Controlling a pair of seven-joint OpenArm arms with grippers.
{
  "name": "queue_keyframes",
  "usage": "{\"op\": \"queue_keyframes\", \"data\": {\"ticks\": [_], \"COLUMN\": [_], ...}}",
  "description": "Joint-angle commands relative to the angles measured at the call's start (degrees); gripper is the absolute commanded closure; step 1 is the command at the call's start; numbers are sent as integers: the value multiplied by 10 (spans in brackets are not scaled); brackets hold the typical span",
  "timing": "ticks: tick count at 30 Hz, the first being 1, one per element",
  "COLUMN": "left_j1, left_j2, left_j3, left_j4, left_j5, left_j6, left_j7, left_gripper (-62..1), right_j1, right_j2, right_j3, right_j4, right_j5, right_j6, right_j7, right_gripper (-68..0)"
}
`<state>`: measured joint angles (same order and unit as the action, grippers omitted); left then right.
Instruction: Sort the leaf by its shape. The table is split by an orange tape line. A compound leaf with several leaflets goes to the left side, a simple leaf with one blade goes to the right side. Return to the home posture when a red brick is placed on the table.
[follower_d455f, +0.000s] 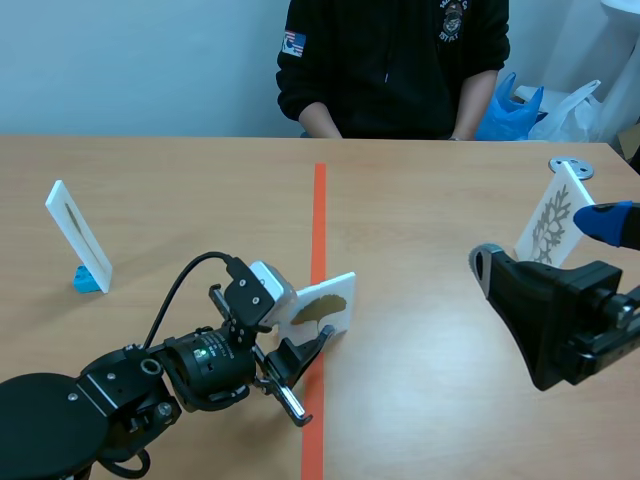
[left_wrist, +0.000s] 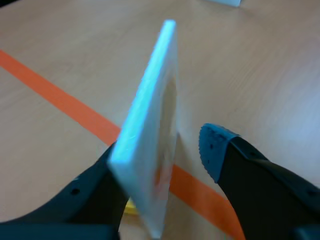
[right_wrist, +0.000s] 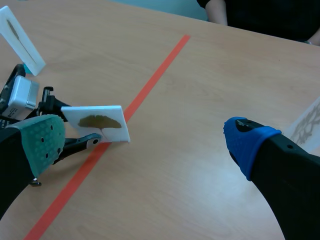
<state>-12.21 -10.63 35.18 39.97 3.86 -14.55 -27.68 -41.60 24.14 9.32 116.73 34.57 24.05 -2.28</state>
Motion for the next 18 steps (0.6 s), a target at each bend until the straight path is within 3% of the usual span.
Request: {"op": "queue_keyframes", "data": {"ticks": [1,8,12,18], "left_j1": [-3,-3,-1,16], "left_j2": [4,4,4,-2], "left_j3": [-3,-3,-3,-9], "left_j4": [2,1,2,49], "left_j5": [-4,-4,-6,-66], "left_j6": [3,3,2,3], "left_j7": [-10,-15,-26,-19], "left_gripper": [-155,-56,-51,-51], "right_j1": [6,7,7,7], "right_j2": [3,3,3,3], "right_j3": [5,5,5,5], "right_j4": [2,2,2,2], "right_j5": [7,11,11,11], "right_j6": [0,0,0,0], "right_j7": [7,7,7,7], "right_gripper": [-679,-679,-679,-679]}}
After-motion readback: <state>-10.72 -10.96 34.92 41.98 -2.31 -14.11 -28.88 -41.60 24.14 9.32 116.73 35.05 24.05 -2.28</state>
